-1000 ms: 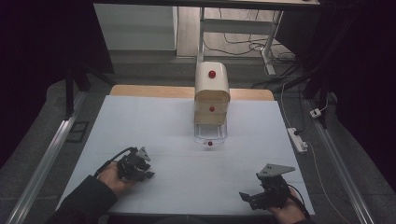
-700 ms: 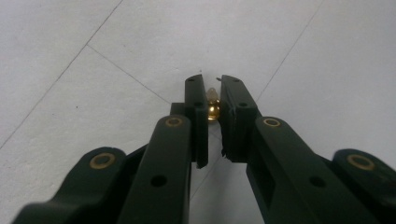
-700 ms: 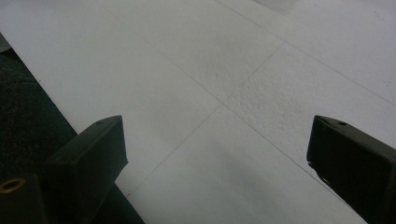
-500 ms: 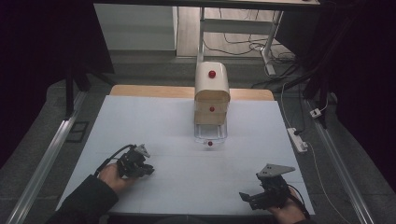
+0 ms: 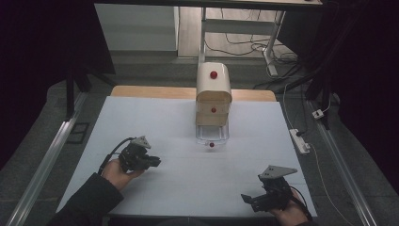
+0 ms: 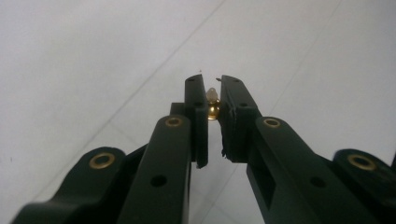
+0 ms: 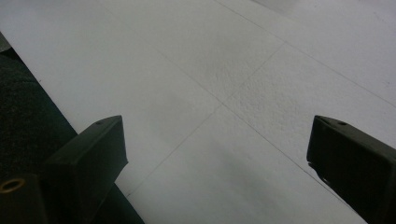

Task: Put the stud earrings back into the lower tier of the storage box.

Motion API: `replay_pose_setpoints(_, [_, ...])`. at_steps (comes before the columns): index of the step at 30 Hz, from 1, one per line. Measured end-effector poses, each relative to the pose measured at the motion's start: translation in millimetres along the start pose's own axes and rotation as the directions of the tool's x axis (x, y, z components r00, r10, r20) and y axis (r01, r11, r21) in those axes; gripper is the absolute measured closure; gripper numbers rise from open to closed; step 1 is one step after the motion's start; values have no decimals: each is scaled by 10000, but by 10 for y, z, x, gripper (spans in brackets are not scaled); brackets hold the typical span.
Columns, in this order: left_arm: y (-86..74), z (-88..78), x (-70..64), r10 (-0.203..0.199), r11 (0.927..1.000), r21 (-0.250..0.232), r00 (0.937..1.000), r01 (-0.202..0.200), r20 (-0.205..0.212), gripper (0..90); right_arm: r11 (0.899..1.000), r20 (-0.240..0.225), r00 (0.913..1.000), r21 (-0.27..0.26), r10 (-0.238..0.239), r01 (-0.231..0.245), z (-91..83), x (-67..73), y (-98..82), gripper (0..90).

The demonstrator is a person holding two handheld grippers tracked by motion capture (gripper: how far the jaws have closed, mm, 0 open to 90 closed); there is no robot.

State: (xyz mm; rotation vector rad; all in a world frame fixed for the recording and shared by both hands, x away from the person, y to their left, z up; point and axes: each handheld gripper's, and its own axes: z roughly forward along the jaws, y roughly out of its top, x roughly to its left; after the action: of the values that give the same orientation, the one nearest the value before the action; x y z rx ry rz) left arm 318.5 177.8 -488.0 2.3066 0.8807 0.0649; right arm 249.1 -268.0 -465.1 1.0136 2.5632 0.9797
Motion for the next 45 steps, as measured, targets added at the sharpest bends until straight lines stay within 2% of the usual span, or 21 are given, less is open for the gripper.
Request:
replay_pose_setpoints(8, [169,-26,-23,174,9988,-459,9998,-172,37,813,10000,-15,10000,-2,31,-31,2,-1,0,47])
replay_pose_setpoints(16, [381,-28,-28,384,9946,-966,9993,-378,42,813,10000,1,10000,10,28,-28,3,-1,3,47])
replay_pose_setpoints(21, [554,64,-60,564,9912,-1213,9982,-537,189,813,10000,-27,10000,-31,22,-22,2,-4,2,46])
replay_pose_setpoints(25, [661,163,-74,686,9908,-1188,9974,-655,224,812,10000,-31,10000,-49,25,-25,0,-4,0,47])
replay_pose_setpoints(31, [813,285,-39,622,9900,-1287,9977,-582,272,812,10000,-26,10000,-28,-9,9,-1,-4,0,47])
replay_pose_setpoints(39, [1024,429,-3,625,9867,-1514,9979,-594,158,811,10000,-34,10000,-47,-6,6,-1,-5,-2,47])
replay_pose_setpoints(45, [1193,511,1,823,9837,-1601,9966,-822,-59,809,10000,-36,10000,-33,-36,36,-4,-1,-2,48])
